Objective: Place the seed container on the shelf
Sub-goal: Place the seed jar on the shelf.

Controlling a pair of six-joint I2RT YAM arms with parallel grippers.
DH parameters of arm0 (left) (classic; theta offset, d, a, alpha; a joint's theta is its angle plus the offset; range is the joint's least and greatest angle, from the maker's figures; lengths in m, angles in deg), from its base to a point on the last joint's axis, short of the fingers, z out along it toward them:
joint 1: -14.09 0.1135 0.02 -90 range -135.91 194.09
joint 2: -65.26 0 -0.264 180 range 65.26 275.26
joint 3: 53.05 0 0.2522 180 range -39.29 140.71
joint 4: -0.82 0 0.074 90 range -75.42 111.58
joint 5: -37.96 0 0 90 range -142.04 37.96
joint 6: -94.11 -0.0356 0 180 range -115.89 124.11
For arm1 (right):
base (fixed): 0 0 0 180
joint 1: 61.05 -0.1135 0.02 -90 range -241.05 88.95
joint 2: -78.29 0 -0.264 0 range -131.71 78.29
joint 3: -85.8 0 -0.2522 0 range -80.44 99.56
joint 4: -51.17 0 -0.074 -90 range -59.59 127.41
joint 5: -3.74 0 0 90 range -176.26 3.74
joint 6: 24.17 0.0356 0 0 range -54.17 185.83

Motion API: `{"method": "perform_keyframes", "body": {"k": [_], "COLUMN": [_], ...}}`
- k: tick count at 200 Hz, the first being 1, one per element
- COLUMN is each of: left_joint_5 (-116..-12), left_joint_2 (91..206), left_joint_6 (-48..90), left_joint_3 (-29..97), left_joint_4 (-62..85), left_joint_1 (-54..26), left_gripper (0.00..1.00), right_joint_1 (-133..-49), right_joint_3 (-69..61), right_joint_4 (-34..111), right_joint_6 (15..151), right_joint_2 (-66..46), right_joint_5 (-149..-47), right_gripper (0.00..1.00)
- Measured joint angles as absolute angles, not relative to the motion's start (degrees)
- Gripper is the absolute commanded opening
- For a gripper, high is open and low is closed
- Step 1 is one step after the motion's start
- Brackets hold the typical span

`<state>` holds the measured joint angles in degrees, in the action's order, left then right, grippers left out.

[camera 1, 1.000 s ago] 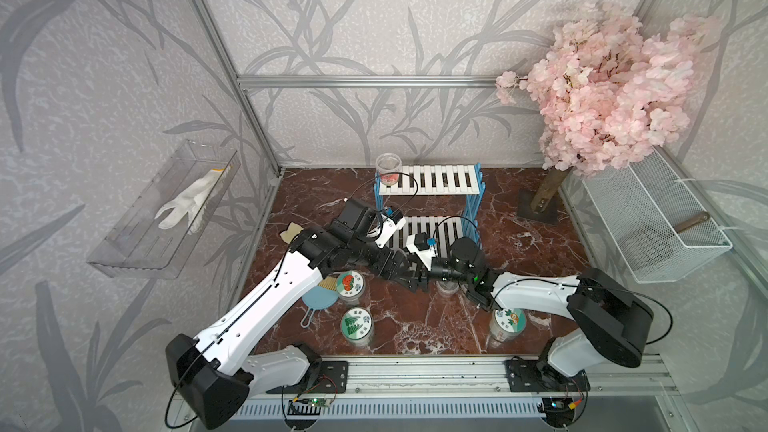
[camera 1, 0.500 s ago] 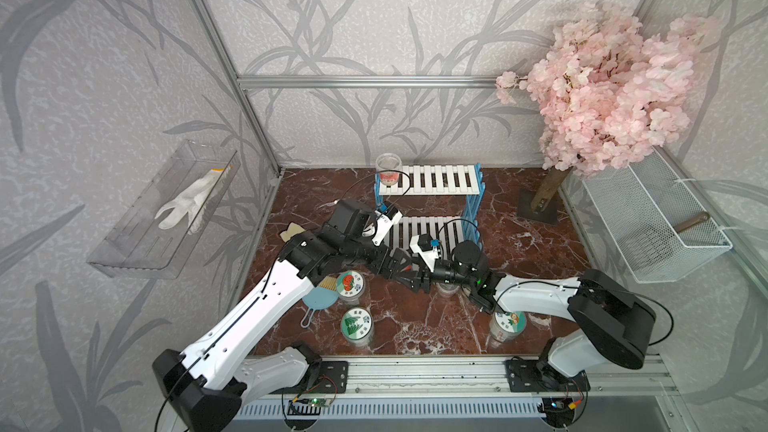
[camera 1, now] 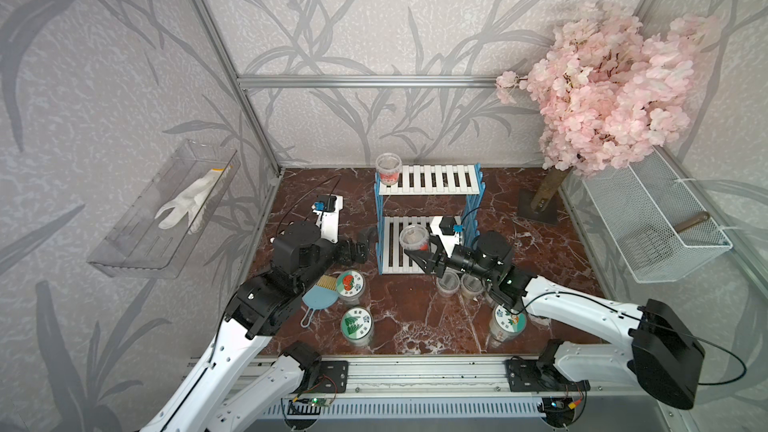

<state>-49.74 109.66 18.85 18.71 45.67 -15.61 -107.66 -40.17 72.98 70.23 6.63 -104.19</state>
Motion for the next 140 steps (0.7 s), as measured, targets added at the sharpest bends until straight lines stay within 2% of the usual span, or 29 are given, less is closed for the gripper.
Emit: {"method": "perform_keyframes", "body": {"k": [51,140], "left_joint_5": [-52.78,-60.10], "left_joint_2": [112.89,114.62], "left_joint_6": [22.39,24.71], "left_joint_3": [14.27,12.74], "left_joint_4": [43.22,40.60], "left_joint_1": [-13.62,-13.35], "left_gripper": [1.00,1.00], "right_joint_1": [-105.21,-99.15], "right_joint_3": [-30.23,-16.70], "right_joint_4": [67.54,64.39], "right_joint_6": [69.21,70.98], "right_joint_2": [5.06,-6.57], "right_joint_5": [-100.37,-96.13], "right_gripper": [0.64,0.64]}}
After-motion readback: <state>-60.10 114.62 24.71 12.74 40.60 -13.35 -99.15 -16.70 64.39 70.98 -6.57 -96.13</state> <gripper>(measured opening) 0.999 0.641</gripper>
